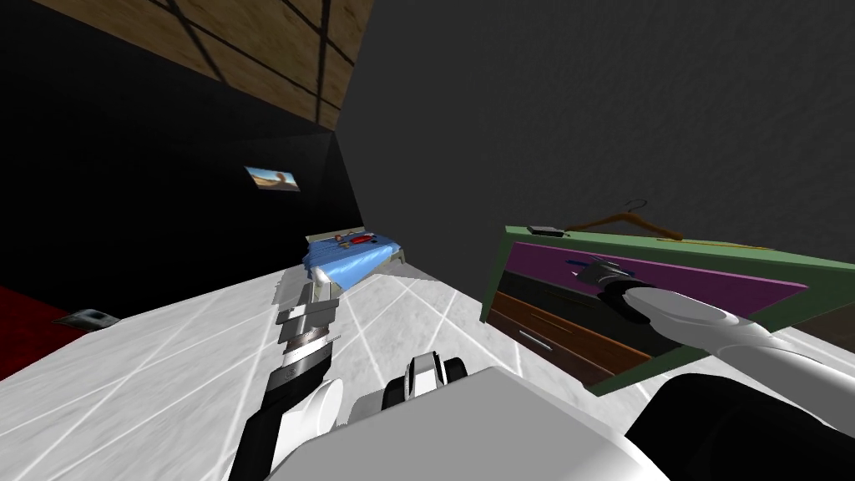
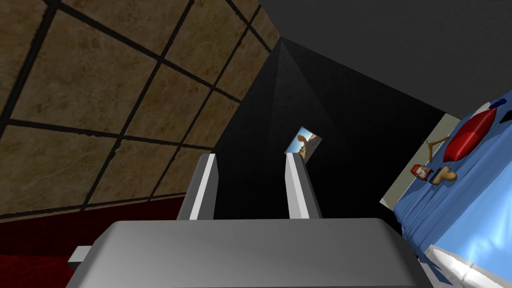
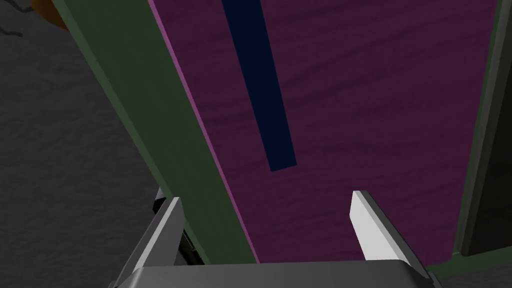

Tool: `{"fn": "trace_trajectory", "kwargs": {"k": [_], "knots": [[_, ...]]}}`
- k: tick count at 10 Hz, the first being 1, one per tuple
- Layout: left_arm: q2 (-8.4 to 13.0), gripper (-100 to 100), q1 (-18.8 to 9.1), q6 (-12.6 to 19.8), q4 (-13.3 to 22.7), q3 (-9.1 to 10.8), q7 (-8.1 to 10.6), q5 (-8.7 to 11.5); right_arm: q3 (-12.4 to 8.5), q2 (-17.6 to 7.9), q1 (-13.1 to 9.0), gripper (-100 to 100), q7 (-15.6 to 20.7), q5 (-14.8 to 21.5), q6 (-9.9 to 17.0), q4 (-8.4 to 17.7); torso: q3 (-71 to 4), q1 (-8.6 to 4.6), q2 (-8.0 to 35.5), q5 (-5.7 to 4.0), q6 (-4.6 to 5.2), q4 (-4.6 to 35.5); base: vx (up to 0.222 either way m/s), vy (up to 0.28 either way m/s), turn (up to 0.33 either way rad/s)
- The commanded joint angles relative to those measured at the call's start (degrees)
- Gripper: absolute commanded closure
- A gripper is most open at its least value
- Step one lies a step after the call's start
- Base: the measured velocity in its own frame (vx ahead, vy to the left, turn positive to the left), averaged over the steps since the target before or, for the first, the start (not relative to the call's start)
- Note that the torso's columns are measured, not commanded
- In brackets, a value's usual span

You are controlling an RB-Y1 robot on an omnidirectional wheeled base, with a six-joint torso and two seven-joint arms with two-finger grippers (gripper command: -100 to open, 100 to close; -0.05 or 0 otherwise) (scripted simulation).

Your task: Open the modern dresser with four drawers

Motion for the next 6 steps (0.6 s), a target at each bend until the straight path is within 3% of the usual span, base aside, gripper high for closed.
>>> {"fn": "trace_trajectory", "kwargs": {"k": [1, 3, 4, 6], "knots": [[0.0, 0, 0.0, 0.0, 0.0, 0.00, 0.00, 0.0, 0.1, -0.1, 0.1, -100, 0.0, -0.1, 0.2, 0.1, 0.1, 0.15, 0.2, 0.06, 0.01, 0.1, 0.066, -0.069, 0.020], [0.0, 0, 0.0, 0.0, 0.0, -0.01, 0.00, 0.0, 0.2, -0.1, 0.0, -100, -0.1, -0.2, 0.3, 0.3, 0.3, 0.38, 0.5, 0.16, 0.03, 0.2, 0.046, -0.076, 0.028], [0.0, 0, 0.0, 0.0, 0.0, -0.01, 0.00, 0.0, 0.2, -0.1, 0.0, 100, -0.1, -0.3, 0.3, 0.3, 0.3, 0.42, 0.5, 0.13, 0.04, 0.2, 0.006, -0.010, 0.000], [0.0, 0, 0.0, 0.0, 0.0, -0.03, 0.00, 0.0, 0.1, -0.3, 0.3, 100, -0.2, -0.3, 0.0, -0.1, 0.3, 0.67, 0.5, 0.22, 0.06, 0.2, -0.089, 0.125, -0.052]]}}
